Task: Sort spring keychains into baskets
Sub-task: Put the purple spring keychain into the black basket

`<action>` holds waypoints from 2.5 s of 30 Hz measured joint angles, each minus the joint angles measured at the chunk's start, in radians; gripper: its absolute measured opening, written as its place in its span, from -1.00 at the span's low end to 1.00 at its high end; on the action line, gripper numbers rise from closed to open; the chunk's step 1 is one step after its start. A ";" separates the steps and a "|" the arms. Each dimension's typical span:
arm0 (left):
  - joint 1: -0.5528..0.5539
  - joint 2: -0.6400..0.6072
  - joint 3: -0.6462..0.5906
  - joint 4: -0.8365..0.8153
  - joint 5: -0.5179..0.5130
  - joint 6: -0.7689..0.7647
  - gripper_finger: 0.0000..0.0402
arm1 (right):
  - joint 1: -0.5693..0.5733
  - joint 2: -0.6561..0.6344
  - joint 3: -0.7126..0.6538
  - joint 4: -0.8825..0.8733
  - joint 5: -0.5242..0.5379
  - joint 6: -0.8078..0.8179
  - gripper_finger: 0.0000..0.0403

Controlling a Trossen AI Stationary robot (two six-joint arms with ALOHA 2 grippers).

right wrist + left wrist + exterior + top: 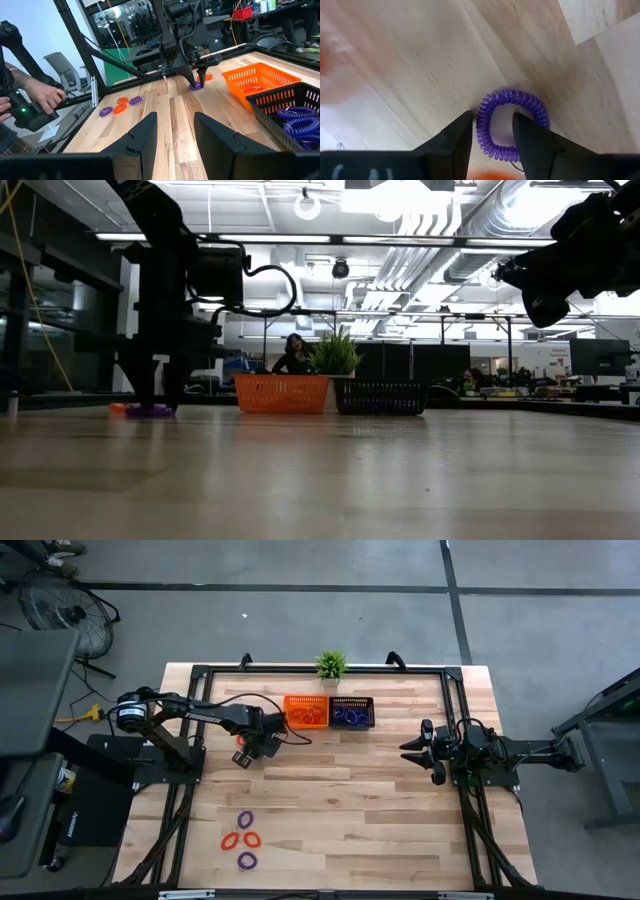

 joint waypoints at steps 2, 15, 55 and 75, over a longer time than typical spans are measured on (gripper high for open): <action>0.000 0.000 0.000 0.005 0.001 0.003 -0.31 | 0.000 0.000 0.000 0.000 0.000 0.000 -0.38; 0.000 0.025 0.003 0.023 0.022 0.035 -0.32 | 0.000 0.000 0.000 0.000 0.000 0.000 -0.38; -0.004 -0.090 0.090 -0.073 0.062 -0.337 -0.88 | 0.000 0.000 0.000 0.000 0.000 0.000 -0.38; 0.000 -0.082 0.343 0.221 0.013 -0.674 -0.88 | 0.000 0.000 0.000 0.000 0.000 0.000 -0.38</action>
